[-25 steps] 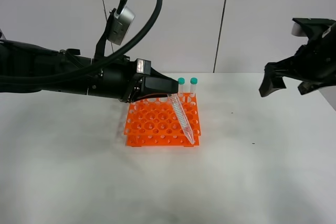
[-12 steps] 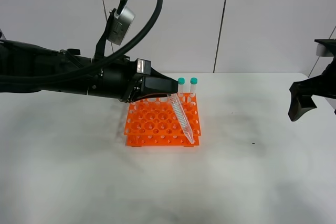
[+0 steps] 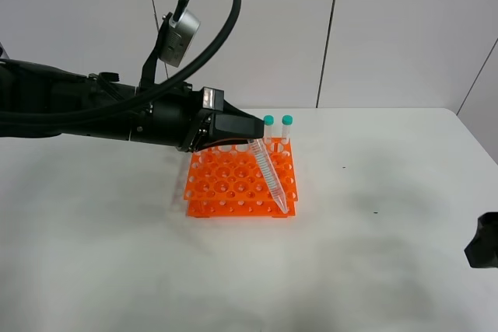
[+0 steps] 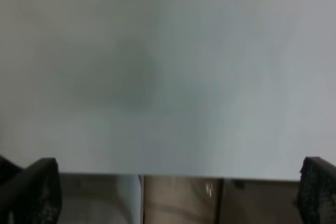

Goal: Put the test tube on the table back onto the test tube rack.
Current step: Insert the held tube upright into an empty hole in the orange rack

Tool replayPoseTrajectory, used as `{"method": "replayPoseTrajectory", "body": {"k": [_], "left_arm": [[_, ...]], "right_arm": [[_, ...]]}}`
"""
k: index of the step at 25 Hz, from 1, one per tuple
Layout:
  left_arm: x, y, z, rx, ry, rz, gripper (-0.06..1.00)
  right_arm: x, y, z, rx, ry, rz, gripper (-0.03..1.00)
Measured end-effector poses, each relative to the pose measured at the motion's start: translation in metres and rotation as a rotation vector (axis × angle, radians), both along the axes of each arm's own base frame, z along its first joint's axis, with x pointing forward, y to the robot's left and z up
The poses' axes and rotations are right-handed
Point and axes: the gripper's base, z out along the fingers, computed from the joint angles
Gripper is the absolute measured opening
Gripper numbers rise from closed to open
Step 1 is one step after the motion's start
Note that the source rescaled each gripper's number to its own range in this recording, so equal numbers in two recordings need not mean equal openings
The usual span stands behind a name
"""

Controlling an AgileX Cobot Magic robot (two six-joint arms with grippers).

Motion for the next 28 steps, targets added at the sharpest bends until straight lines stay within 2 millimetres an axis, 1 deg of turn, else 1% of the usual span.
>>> {"method": "replayPoseTrajectory", "body": {"k": [5, 8, 11, 15, 22, 28], "left_arm": [[0.000, 0.000, 0.000, 0.000, 0.000, 0.000, 0.00], [0.000, 0.000, 0.000, 0.000, 0.000, 0.000, 0.00], [0.000, 0.000, 0.000, 0.000, 0.000, 0.000, 0.00], [0.000, 0.000, 0.000, 0.000, 0.000, 0.000, 0.00], [0.000, 0.000, 0.000, 0.000, 0.000, 0.000, 0.00], [0.000, 0.000, 0.000, 0.000, 0.000, 0.000, 0.00]], "right_arm": [[-0.050, 0.001, 0.002, 0.004, -0.287, -0.002, 1.00], [-0.073, 0.001, 0.008, 0.006, -0.435, -0.002, 1.00], [-0.090, 0.002, 0.012, 0.005, -0.549, -0.002, 1.00], [-0.102, 0.002, 0.014, 0.005, -0.625, -0.003, 1.00], [-0.114, 0.002, 0.015, 0.021, -0.706, 0.042, 1.00], [-0.126, 0.002, 0.015, 0.023, -0.780, 0.045, 1.00]]}}
